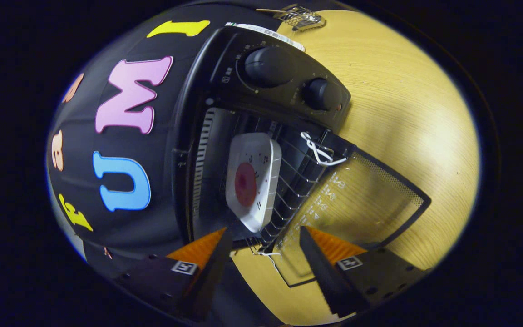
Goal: Open the toaster oven, put the food inside, and close the toaster oven door.
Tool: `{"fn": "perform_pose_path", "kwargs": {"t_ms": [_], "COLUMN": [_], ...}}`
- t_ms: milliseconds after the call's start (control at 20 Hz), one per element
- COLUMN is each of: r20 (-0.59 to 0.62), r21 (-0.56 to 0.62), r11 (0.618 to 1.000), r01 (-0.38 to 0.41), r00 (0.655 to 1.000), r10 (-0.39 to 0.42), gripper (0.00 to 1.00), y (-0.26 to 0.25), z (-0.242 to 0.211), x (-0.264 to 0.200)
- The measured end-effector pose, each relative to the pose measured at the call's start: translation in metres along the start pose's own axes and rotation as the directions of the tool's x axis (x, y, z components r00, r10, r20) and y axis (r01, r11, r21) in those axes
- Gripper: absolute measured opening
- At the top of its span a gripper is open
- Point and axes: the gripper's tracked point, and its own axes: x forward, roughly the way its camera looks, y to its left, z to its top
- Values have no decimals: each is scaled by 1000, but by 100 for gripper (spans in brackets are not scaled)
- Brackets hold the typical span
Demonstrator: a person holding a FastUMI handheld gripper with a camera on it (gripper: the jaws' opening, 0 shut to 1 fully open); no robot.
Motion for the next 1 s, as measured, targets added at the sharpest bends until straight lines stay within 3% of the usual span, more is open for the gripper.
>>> {"fn": "perform_pose_path", "kwargs": {"t_ms": [50, 300, 550, 700, 900, 1000], "r20": [-1, -21, -1, 5, 51, 72], "r21": [-50, -227, -464, -605, -792, -838], "r11": [999, 973, 881, 787, 585, 509], "r01": [8, 30, 87, 120, 175, 197], "r00": [1000, 999, 995, 989, 974, 964], "r10": [-8, -35, -99, -147, -222, -255], "gripper": [99, 99, 99, 99, 99, 99], "y": [-4, -19, -42, -55, -77, -90], "z": [-4, -32, -50, -61, -64, -64], "x": [-11, -39, -54, -61, -68, -67]}}
